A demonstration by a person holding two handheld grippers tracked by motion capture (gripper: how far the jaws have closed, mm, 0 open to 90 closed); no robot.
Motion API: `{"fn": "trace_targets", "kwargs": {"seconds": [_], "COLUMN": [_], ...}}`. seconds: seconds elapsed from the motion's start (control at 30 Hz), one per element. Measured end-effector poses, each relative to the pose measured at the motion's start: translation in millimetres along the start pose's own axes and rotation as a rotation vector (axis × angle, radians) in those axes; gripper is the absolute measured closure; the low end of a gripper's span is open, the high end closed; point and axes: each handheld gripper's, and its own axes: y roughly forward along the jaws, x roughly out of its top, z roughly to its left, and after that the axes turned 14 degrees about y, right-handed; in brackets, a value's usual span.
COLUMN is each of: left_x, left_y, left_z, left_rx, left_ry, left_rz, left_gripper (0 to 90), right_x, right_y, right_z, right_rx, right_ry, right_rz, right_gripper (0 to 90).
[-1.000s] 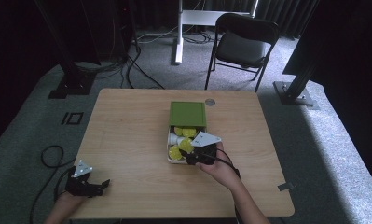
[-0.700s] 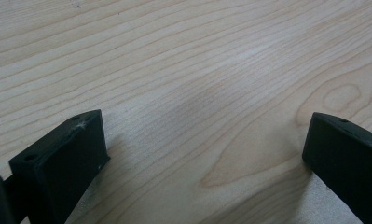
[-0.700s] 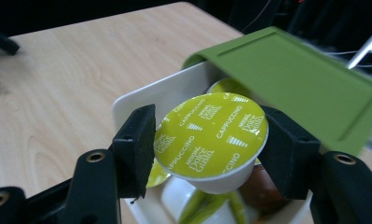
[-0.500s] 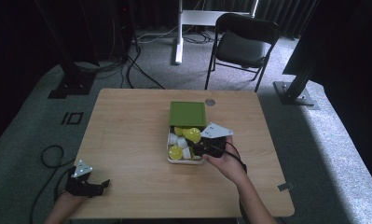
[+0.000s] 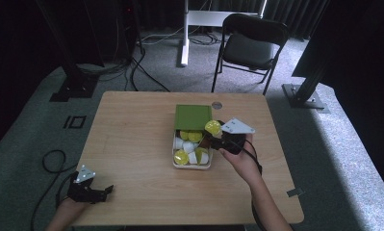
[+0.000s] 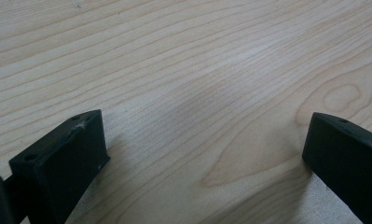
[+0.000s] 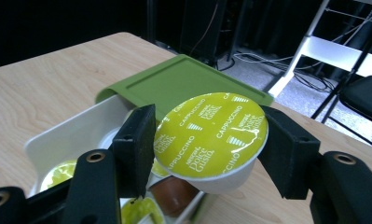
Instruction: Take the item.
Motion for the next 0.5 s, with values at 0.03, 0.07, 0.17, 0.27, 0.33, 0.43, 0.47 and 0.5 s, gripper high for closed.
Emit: {"fn": "trace_targets", "kwargs": {"seconds": [0.03,0.07,0.17,0.27,0.33,0.43,0.47,0.5], "left_x": [0.0,0.0,0.0,0.0,0.0,0.0,0.0,0.0], "left_y": [0.0,0.0,0.0,0.0,0.0,0.0,0.0,0.0], "left_z": [0.0,0.0,0.0,-0.2,0.0,-0.1,-0.1,-0.1], "left_rx": [0.0,0.0,0.0,-0.001,0.0,0.0,-0.001,0.0], "left_ry": [0.0,0.0,-0.001,-0.002,0.0,-0.002,-0.001,-0.002], "left_rz": [0.0,0.0,0.0,0.0,0.0,0.0,0.0,0.0], "left_gripper": [0.5,0.5,0.5,0.5,0.5,0.5,0.5,0.5], "right_x": [0.0,-0.5,-2.4,-5.5,-8.3,-13.6,-15.5,-17.4], "right_y": [0.0,0.8,3.4,6.9,9.7,14.4,15.8,17.5], "right_z": [0.0,-4.8,-13.6,-23.4,-29.8,-39.6,-42.9,-46.2], "right_rx": [0.0,-0.033,-0.062,-0.085,-0.101,-0.129,-0.137,-0.144], "right_ry": [0.0,0.009,0.042,0.071,0.091,0.115,0.127,0.132], "right_rz": [0.0,-0.015,-0.021,-0.021,-0.016,-0.01,-0.008,0.001], "right_gripper": [40.2,40.2,40.2,40.2,40.2,40.2,40.2,40.2]}}
